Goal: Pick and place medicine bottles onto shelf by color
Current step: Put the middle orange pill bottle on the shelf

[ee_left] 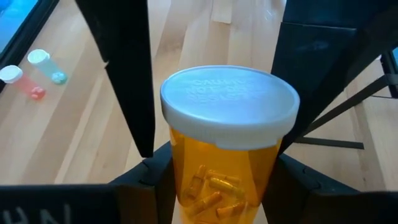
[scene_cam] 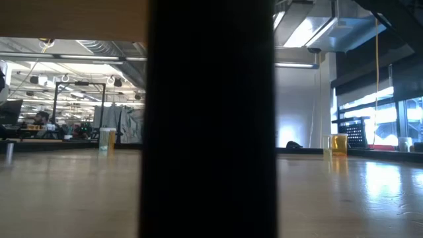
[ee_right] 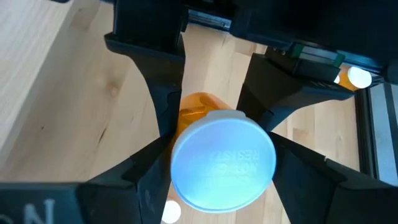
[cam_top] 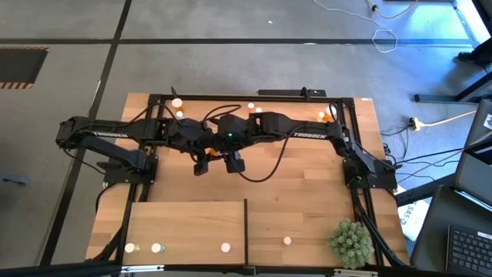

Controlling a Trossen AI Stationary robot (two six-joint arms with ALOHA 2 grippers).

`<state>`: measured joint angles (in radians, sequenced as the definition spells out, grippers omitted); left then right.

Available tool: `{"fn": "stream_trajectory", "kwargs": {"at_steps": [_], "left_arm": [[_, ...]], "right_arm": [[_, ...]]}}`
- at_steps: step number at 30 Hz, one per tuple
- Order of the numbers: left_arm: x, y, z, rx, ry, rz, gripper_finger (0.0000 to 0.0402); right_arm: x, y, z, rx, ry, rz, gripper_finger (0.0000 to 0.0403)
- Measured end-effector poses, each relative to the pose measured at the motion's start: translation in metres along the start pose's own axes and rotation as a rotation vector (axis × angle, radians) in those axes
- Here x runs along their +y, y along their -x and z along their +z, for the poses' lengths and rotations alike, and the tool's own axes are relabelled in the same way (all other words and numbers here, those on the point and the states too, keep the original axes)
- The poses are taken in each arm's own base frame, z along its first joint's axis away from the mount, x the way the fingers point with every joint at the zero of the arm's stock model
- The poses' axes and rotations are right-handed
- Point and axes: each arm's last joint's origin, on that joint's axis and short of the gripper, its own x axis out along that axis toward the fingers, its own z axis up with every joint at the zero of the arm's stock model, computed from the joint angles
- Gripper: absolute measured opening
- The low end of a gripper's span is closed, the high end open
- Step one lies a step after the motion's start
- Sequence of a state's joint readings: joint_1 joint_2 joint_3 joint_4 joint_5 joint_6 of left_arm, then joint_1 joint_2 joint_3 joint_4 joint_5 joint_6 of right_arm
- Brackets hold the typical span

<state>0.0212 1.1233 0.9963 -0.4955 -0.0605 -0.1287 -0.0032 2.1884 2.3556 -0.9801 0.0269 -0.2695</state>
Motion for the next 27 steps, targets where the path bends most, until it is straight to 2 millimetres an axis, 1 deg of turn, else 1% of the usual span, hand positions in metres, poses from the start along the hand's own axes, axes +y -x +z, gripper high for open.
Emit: {"fn": "stream_trajectory", "kwargs": {"at_steps": [8,14,17,21,27], "left_arm": [[0.000,0.002,0.002,-0.013,0.001,-0.002,0.0167],[0.000,0.004,0.002,-0.016,0.001,-0.002,0.0166],[0.000,0.010,0.003,-0.036,0.002,-0.006,0.0166],[0.000,0.016,0.003,-0.053,0.028,-0.011,0.0166],[-0.005,0.037,0.002,-0.101,0.040,-0.045,0.0166]], "right_arm": [[-0.001,0.018,0.001,-0.006,-0.002,-0.002,0.0245],[-0.001,0.024,0.001,-0.002,-0.003,0.000,0.0245],[-0.002,0.033,0.001,-0.004,-0.004,-0.002,0.0245],[-0.003,0.052,0.004,-0.036,-0.038,-0.012,0.0245],[-0.004,0.077,0.005,-0.066,-0.058,-0.018,0.0245]]}}
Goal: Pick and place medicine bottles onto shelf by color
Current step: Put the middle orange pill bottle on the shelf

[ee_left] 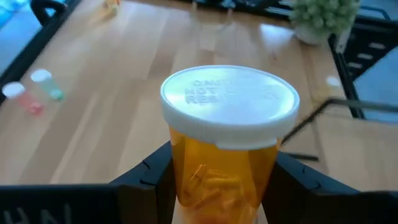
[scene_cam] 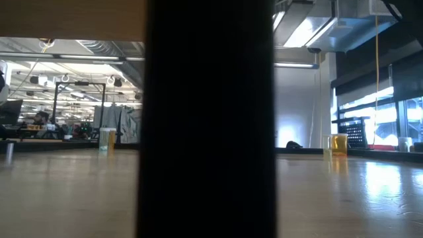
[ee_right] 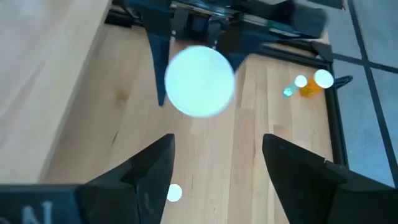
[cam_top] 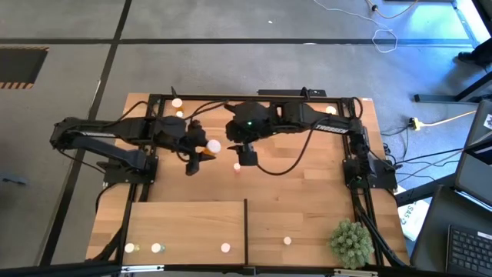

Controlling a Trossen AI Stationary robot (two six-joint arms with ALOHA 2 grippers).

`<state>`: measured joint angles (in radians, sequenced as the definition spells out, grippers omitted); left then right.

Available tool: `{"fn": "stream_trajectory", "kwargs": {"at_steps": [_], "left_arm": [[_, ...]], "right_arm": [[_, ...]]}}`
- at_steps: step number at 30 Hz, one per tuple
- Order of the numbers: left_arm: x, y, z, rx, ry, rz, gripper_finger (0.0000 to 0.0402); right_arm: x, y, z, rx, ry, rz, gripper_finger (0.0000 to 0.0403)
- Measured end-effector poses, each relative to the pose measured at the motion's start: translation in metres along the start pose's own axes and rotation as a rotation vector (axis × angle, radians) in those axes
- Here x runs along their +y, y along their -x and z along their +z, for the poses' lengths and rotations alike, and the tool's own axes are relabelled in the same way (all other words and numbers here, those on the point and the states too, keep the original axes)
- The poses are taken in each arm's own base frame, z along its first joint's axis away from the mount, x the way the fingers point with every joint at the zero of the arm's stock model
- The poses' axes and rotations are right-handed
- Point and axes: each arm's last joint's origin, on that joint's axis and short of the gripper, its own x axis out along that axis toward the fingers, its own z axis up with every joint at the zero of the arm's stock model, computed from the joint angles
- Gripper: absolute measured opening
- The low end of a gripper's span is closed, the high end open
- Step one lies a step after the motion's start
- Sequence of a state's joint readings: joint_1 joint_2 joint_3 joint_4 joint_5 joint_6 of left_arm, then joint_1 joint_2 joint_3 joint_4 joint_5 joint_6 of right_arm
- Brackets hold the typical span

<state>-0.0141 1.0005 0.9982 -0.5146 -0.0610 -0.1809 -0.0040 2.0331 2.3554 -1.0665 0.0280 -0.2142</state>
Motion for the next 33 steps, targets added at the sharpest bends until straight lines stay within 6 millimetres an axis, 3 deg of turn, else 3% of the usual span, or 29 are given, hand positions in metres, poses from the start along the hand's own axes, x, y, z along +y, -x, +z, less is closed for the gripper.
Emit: {"fn": "stream_trajectory", "kwargs": {"at_steps": [11,17,25,33], "left_arm": [[-0.028,0.030,-0.001,-0.073,0.074,-0.158,0.0166],[-0.049,0.035,-0.007,-0.066,0.067,-0.234,0.0166],[-0.081,0.048,-0.010,-0.101,0.064,-0.397,0.0166],[-0.099,0.057,-0.018,-0.129,0.044,-0.377,0.0166]], "right_arm": [[-0.001,0.038,0.002,-0.046,0.000,-0.004,0.0245],[0.001,0.057,0.003,-0.116,0.042,0.177,0.0245],[0.005,0.064,-0.001,-0.142,0.118,0.382,0.0245],[0.008,0.065,-0.001,-0.171,0.170,0.489,0.0245]]}}
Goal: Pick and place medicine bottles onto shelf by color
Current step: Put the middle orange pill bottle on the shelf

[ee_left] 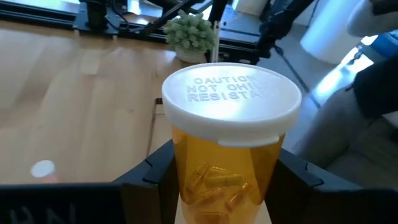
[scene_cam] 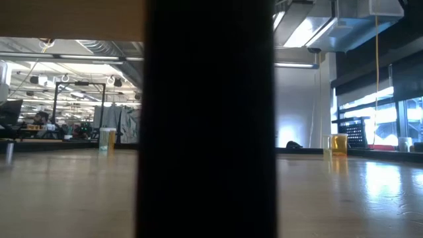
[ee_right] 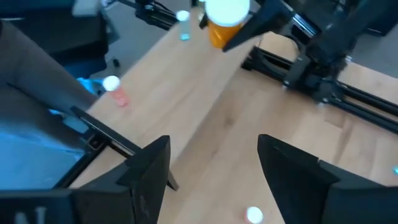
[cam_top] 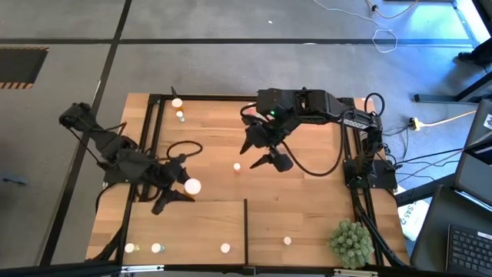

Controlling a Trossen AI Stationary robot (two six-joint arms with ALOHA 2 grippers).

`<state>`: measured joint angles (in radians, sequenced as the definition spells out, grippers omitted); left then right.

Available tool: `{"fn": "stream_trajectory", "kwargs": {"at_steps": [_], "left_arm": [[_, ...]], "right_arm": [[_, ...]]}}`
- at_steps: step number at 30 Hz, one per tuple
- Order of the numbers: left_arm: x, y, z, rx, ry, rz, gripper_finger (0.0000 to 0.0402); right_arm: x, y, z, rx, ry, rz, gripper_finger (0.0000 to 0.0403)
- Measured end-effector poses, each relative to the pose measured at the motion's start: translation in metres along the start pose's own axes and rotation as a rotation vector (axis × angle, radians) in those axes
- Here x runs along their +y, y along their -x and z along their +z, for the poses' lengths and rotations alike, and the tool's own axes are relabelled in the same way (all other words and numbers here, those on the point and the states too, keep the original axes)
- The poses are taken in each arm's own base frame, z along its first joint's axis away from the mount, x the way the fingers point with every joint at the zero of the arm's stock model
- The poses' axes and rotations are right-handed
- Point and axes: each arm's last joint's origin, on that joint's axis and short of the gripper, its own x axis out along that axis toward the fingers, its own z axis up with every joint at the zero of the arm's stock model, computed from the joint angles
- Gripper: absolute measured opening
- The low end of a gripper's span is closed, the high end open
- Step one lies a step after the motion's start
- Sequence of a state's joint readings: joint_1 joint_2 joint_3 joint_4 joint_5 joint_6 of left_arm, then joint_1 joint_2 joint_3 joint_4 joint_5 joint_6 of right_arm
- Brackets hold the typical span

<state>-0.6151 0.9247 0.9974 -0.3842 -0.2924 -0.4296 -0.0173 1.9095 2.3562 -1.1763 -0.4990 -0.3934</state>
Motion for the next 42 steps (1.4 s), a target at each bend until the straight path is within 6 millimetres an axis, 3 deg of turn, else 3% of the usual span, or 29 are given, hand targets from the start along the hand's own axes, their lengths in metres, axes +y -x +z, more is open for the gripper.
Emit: {"fn": "stream_trajectory", "kwargs": {"at_steps": [18,34,42], "left_arm": [[-0.038,-0.031,-0.022,0.031,-0.047,-0.053,0.0166],[-0.067,-0.047,-0.056,-0.133,0.084,0.296,0.0166],[-0.089,-0.047,-0.064,-0.194,0.105,0.251,0.0166]], "right_arm": [[-0.007,0.000,0.004,0.001,0.031,-0.162,0.0245],[-0.007,0.000,0.004,0.000,0.029,-0.162,0.0245],[-0.007,0.000,0.004,0.000,0.029,-0.161,0.0245]]}}
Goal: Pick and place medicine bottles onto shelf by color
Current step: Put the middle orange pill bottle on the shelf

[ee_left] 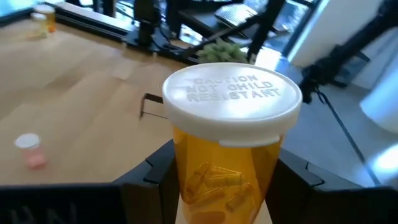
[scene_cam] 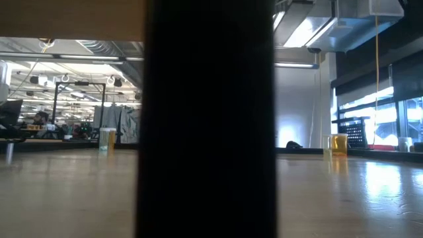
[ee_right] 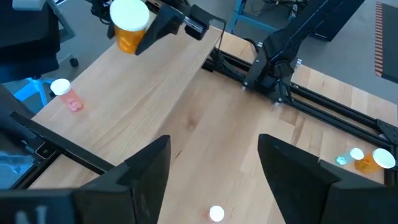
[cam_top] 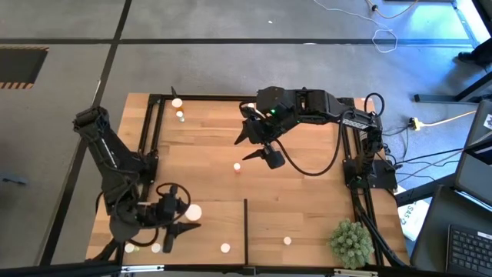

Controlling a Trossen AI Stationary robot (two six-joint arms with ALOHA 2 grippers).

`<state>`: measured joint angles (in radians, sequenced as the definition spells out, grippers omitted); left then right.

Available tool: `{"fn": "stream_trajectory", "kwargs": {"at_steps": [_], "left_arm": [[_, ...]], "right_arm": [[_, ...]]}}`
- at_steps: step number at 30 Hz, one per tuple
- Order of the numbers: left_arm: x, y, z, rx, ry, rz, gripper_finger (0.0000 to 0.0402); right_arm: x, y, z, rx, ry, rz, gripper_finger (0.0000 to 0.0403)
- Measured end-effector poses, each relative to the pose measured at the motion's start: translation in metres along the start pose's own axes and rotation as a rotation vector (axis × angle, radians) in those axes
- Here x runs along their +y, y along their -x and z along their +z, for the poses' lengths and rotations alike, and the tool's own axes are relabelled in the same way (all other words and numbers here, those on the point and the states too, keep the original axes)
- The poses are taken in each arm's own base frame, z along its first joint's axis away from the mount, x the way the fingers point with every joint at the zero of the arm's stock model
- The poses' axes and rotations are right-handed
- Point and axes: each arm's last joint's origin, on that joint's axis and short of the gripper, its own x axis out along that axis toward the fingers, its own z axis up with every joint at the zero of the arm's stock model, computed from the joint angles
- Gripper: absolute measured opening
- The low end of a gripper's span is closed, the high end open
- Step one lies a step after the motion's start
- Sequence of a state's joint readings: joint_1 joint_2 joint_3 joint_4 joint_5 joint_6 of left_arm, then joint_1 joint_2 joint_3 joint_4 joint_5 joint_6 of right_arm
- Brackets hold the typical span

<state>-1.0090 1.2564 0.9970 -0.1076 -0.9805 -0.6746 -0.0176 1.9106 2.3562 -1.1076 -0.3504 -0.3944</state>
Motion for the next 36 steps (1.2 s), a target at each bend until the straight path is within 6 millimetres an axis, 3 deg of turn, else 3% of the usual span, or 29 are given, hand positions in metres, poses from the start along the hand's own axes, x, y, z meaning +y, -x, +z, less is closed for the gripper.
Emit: {"fn": "stream_trajectory", "kwargs": {"at_steps": [20,25,30,36], "left_arm": [[0.013,0.004,0.024,0.133,-0.232,-0.297,0.0166],[0.019,0.004,0.024,0.088,-0.240,-0.394,0.0166],[0.044,0.010,0.013,-0.015,-0.219,-0.470,0.0166],[0.080,0.015,0.015,-0.118,-0.177,-0.610,0.0166]], "right_arm": [[0.000,0.000,0.000,-0.002,0.001,0.000,0.0245],[0.000,0.000,0.000,-0.004,0.002,-0.001,0.0245],[0.000,0.000,0.001,-0.009,0.003,-0.003,0.0245],[0.000,0.000,0.001,-0.011,0.004,-0.004,0.0245]]}}
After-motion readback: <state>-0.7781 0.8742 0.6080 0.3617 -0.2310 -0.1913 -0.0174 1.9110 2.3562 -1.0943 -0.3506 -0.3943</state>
